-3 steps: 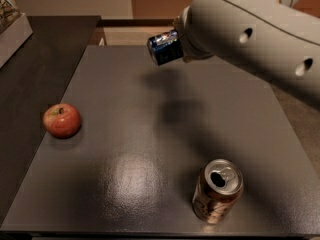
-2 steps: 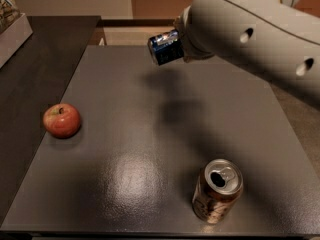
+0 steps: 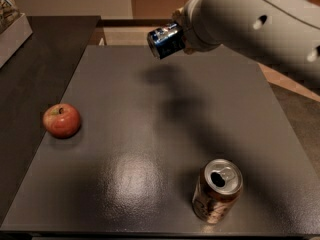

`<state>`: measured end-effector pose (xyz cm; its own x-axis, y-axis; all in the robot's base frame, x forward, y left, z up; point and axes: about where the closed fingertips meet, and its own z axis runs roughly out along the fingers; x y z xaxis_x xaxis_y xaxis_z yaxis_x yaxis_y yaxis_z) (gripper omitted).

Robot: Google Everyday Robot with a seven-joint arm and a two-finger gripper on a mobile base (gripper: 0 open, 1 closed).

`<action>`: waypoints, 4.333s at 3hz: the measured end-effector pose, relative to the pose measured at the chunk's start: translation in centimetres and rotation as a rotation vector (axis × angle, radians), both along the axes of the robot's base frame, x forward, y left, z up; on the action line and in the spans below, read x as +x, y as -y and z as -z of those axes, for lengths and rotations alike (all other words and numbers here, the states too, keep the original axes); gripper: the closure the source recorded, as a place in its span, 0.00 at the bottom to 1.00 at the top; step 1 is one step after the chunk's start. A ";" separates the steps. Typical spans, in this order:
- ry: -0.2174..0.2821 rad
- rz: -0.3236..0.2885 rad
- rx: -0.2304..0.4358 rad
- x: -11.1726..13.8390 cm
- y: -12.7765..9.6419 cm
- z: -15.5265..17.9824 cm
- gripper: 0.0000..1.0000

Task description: Place pepsi can upright

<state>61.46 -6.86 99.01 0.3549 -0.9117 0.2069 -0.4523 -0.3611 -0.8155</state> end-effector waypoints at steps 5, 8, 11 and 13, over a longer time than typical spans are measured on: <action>0.255 -0.334 0.121 1.8 0.4 1.0 1.00; 0.462 -0.388 -0.013 1.9 3.1 1.4 1.00; 0.572 -0.570 -0.171 1.6 1.8 -0.2 1.00; 0.683 -0.672 -0.366 0.9 1.0 -0.2 1.00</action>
Offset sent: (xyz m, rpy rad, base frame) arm 0.0132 0.0141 0.0097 -0.1959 -0.1816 0.5088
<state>62.39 -7.88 99.21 0.4713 -0.4081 0.7819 0.4552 -0.6468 -0.6119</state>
